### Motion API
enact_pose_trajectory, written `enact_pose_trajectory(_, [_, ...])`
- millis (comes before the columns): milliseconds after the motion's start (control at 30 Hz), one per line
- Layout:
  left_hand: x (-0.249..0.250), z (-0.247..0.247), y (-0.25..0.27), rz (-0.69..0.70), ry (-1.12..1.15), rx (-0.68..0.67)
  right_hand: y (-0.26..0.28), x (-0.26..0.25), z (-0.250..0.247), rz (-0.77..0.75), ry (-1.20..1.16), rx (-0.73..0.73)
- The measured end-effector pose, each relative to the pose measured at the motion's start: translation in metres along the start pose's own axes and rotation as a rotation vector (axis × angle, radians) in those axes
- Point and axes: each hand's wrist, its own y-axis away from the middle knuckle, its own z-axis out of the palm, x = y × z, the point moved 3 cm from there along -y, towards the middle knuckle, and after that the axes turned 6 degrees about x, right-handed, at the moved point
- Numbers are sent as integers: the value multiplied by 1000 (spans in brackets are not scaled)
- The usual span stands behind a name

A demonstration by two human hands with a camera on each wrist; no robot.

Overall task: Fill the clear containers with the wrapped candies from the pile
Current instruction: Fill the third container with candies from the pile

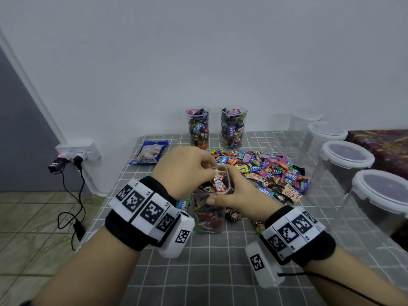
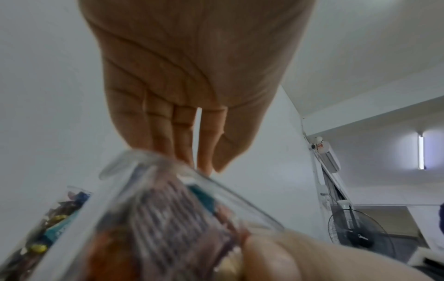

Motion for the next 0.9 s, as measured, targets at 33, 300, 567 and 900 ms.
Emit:
enact_pose_trajectory(33, [-2, -3, -1, -14, 20, 43, 0, 0, 0, -1, 1, 4])
enact_pose_trajectory(300, [-4, 2, -2, 8, -129, -62, 0, 1, -1, 11, 48, 9])
enact_pose_trajectory(567, [-18, 5, 7, -81, 166, 221, 1, 9, -1, 17, 69, 8])
enact_pose_trajectory(900, [-50, 46, 23, -227, 554, -29, 4, 50, -16, 226, 831, -38])
